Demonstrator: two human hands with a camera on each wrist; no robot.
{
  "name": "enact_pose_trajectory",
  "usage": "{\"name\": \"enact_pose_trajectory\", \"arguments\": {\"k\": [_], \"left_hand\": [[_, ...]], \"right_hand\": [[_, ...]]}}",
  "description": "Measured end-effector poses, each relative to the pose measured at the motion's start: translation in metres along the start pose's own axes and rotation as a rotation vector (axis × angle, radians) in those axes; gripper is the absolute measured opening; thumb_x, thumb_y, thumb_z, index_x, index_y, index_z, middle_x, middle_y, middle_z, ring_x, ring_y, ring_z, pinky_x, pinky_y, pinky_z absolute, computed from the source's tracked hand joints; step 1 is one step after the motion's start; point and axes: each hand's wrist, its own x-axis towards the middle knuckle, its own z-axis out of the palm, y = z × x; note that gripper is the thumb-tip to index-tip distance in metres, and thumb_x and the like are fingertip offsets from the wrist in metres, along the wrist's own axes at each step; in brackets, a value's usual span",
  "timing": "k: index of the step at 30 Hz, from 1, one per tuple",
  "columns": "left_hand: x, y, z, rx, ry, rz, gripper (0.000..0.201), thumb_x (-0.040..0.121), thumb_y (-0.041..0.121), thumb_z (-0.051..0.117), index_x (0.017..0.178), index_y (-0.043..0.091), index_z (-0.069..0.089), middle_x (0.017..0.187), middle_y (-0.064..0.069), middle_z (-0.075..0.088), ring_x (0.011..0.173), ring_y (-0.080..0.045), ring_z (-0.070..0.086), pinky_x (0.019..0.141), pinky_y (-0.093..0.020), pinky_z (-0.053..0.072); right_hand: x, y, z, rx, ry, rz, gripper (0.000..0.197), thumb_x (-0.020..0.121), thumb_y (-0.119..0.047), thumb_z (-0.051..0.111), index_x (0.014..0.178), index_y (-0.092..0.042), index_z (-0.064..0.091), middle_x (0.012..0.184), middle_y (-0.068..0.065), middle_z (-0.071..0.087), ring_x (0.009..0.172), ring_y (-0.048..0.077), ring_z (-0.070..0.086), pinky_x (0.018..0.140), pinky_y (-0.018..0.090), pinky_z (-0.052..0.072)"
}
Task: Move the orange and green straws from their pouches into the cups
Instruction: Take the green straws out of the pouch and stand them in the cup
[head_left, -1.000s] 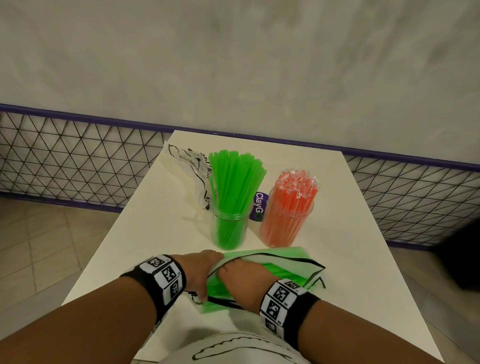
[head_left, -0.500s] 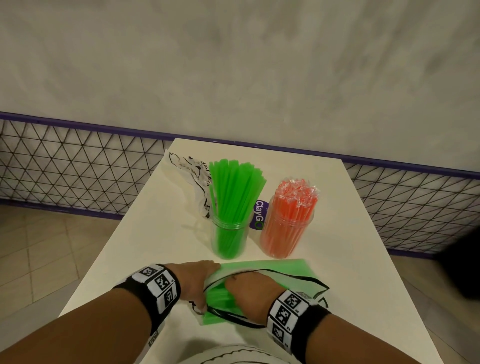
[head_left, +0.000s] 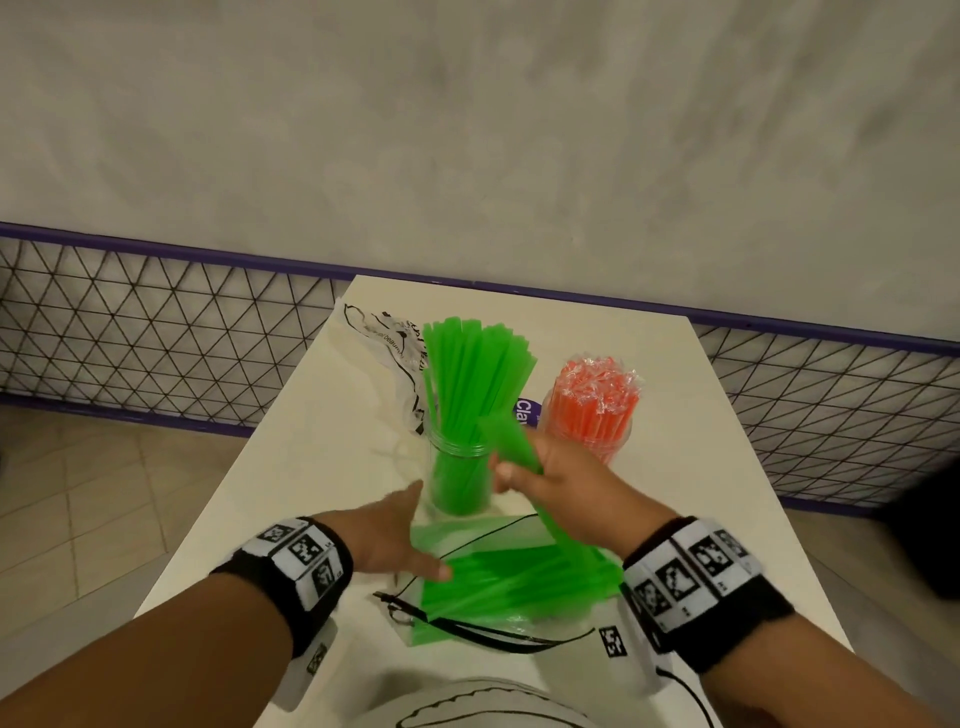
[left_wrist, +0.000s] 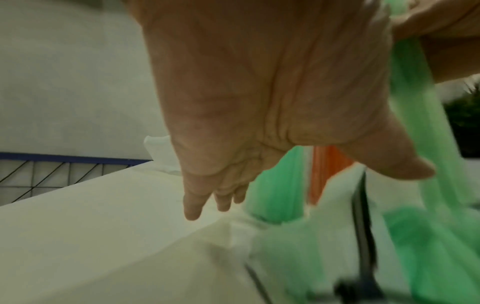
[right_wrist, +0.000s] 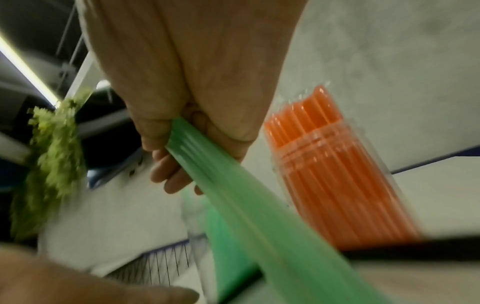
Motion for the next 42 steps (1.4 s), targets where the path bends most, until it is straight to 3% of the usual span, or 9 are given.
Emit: {"name": "enact_pose_trajectory", "arguments": {"k": [4,8,14,17,20,24,29,37,42], "left_hand": [[-0.001,0.016,-0.033,-0.396,0.254,0.072,0.108,0.084,0.055,0.067,0.159,0.021,-0.003,0.165,-0.004,0.017,0.148,-0.025,0.026,0.117,-0.041,0.028],[0.004,0.034,-0.067,-0.471,0.590,0.178,0.060,0.096,0.039,0.060,0.148,0.014,0.042,0.139,-0.004,0.057,0.122,-0.020,0.056,0.090,-0.020,0.042],[0.016,0.043,-0.077,-0.641,0.904,0.106,0.036,0.090,0.044,0.068,0.106,0.012,0.069,0.087,0.005,0.068,0.081,-0.011,0.064,0.063,-0.019,0.040],[0.014,0.055,-0.066,-0.713,0.881,0.165,0.043,0.099,0.038,0.056,0.132,0.011,0.057,0.125,-0.004,0.065,0.114,-0.020,0.060,0.090,-0.025,0.043],[0.019,0.060,-0.048,-0.784,0.656,0.417,0.046,0.100,0.041,0.052,0.142,0.023,0.043,0.138,0.013,0.053,0.124,0.001,0.052,0.110,-0.026,0.038],[0.044,0.046,-0.028,-0.562,0.615,0.377,0.101,0.064,0.069,0.078,0.146,0.030,0.034,0.140,0.008,0.049,0.131,-0.010,0.048,0.110,-0.037,0.043],[0.048,0.045,-0.028,-0.585,0.599,0.302,0.093,0.069,0.029,0.090,0.142,0.017,0.035,0.139,-0.003,0.042,0.128,-0.018,0.045,0.110,-0.035,0.040],[0.053,0.043,-0.029,-0.735,0.558,0.442,0.086,0.059,0.015,0.093,0.132,0.022,0.048,0.124,0.000,0.062,0.111,-0.013,0.065,0.096,-0.041,0.056],[0.050,0.046,-0.028,-0.704,0.581,0.461,0.070,0.069,-0.004,0.085,0.106,0.037,0.042,0.109,0.007,0.060,0.099,-0.008,0.063,0.081,-0.014,0.053]], "right_hand": [[-0.005,-0.044,-0.041,0.374,0.329,-0.060,0.013,0.099,-0.031,0.049,0.093,-0.030,0.061,0.090,-0.006,0.071,0.092,0.008,0.067,0.089,0.033,0.050],[0.008,-0.069,-0.058,0.655,0.609,-0.244,0.012,0.097,-0.030,0.052,0.089,-0.032,0.061,0.081,-0.002,0.067,0.091,0.024,0.065,0.092,0.045,0.050],[0.039,-0.069,-0.037,0.526,0.860,-0.222,0.009,0.101,-0.027,0.049,0.094,-0.031,0.054,0.099,-0.003,0.061,0.090,0.008,0.059,0.085,0.025,0.048],[0.057,-0.046,-0.017,0.356,0.817,-0.111,0.007,0.101,-0.030,0.048,0.097,-0.035,0.051,0.126,0.002,0.043,0.111,0.015,0.051,0.104,0.036,0.041],[0.071,-0.023,-0.002,0.198,0.700,-0.031,0.024,0.100,-0.028,0.049,0.120,-0.015,0.055,0.140,0.001,0.030,0.127,0.017,0.042,0.114,0.034,0.032],[0.079,-0.012,0.017,0.269,0.529,0.069,0.072,0.089,-0.037,0.061,0.146,-0.035,0.018,0.148,-0.004,0.031,0.127,0.018,0.048,0.106,0.046,0.044],[0.078,-0.016,0.025,0.325,0.517,0.225,0.125,0.076,-0.038,0.081,0.146,-0.043,-0.023,0.154,0.004,0.035,0.134,0.023,0.046,0.110,0.039,0.039],[0.102,-0.007,0.031,0.020,0.374,0.211,0.080,0.087,-0.065,0.043,0.152,-0.031,0.013,0.145,0.005,0.048,0.131,0.030,0.048,0.110,0.051,0.035],[0.119,0.050,0.045,-0.042,0.320,0.204,0.083,0.076,-0.074,0.027,0.144,-0.027,0.032,0.139,0.003,0.050,0.129,0.023,0.048,0.104,0.049,0.044]]}}
